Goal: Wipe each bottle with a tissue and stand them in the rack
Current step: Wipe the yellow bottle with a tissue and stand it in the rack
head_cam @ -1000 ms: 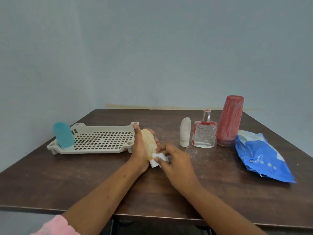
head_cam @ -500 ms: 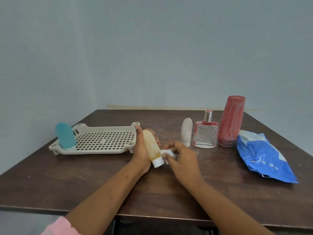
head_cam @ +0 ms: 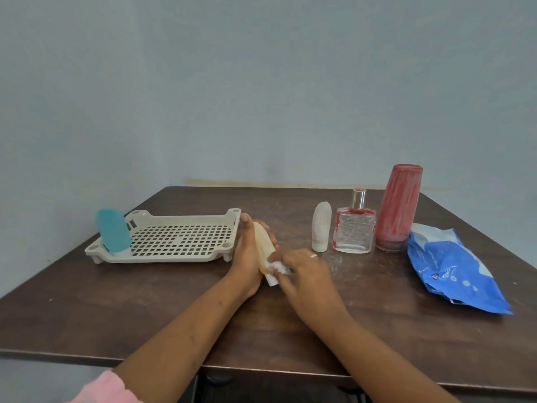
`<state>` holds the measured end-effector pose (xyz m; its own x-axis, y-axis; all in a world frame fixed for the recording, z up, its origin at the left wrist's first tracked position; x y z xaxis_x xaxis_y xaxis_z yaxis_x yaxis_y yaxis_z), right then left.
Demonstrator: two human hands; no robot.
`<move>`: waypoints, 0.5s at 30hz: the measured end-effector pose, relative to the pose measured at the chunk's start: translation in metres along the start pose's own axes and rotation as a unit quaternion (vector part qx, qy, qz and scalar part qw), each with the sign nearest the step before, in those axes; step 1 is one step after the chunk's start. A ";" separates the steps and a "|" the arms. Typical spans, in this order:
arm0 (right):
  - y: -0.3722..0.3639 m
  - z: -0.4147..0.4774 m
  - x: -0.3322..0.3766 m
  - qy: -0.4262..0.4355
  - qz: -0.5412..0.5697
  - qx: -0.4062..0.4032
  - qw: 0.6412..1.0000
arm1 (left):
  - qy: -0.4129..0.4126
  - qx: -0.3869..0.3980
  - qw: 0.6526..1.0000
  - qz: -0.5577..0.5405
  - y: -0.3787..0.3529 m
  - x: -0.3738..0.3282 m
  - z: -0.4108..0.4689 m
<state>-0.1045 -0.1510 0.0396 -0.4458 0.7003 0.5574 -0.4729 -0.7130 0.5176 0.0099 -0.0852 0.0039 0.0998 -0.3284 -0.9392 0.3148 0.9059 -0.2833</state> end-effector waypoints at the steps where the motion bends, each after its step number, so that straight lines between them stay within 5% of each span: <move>1: -0.006 -0.002 0.008 0.027 -0.019 0.022 0.999 | 0.002 0.003 1.000 0.004 0.000 0.000 0.000; 8: 0.013 0.002 -0.015 -0.047 -0.006 -0.039 0.998 | -0.010 0.003 1.000 0.017 -0.006 -0.004 -0.004; 15: 0.002 -0.005 0.019 0.047 -0.079 -0.003 0.996 | -0.027 -0.004 0.999 0.046 -0.003 -0.006 -0.004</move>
<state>-0.1170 -0.1391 0.0478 -0.4355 0.8035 0.4057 -0.5471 -0.5942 0.5896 0.0050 -0.0849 0.0101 0.1789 -0.2584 -0.9493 0.2937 0.9349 -0.1991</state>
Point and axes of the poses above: each hand's wrist, its own z-axis towards the middle knuckle, its own y-axis out of the back of the hand, x = y × z, the point moved 10 cm from there along z, towards the middle knuckle, and after that the axes turned 8 degrees about z, right-handed, at the moved point
